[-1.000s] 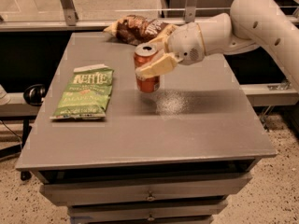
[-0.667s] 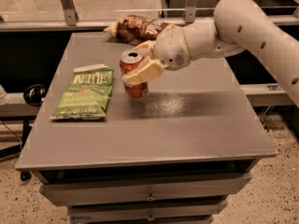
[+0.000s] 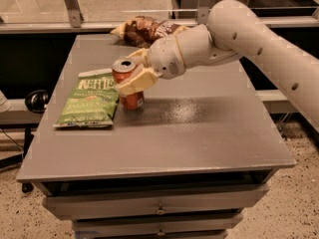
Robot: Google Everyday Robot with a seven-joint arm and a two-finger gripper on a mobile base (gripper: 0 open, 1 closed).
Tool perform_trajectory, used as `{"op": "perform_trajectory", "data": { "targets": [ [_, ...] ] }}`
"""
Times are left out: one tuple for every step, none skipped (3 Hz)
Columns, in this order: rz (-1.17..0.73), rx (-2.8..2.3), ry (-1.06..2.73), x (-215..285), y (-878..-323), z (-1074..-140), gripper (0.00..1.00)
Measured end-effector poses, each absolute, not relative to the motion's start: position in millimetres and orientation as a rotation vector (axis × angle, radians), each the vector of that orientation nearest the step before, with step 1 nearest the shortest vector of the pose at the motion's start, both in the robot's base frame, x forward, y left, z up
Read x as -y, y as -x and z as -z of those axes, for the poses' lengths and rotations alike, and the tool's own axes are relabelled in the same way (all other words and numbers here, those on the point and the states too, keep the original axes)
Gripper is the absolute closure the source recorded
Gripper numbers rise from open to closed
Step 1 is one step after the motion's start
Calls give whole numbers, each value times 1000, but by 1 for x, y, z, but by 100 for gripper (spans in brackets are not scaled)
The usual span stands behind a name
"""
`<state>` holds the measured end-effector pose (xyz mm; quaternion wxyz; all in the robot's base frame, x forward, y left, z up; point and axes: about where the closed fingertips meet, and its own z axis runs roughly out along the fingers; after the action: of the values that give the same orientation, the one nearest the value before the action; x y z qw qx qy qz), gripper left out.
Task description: Move coke can near green jalapeno chip bag
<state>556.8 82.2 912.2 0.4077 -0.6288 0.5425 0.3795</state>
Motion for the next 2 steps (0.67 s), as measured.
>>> {"op": "perform_trajectory", "data": {
  "targets": [
    [-971, -1382, 1590, -92, -556, -903, 58],
    [-976, -1387, 1590, -97, -557, -899, 35]
  ]
}}
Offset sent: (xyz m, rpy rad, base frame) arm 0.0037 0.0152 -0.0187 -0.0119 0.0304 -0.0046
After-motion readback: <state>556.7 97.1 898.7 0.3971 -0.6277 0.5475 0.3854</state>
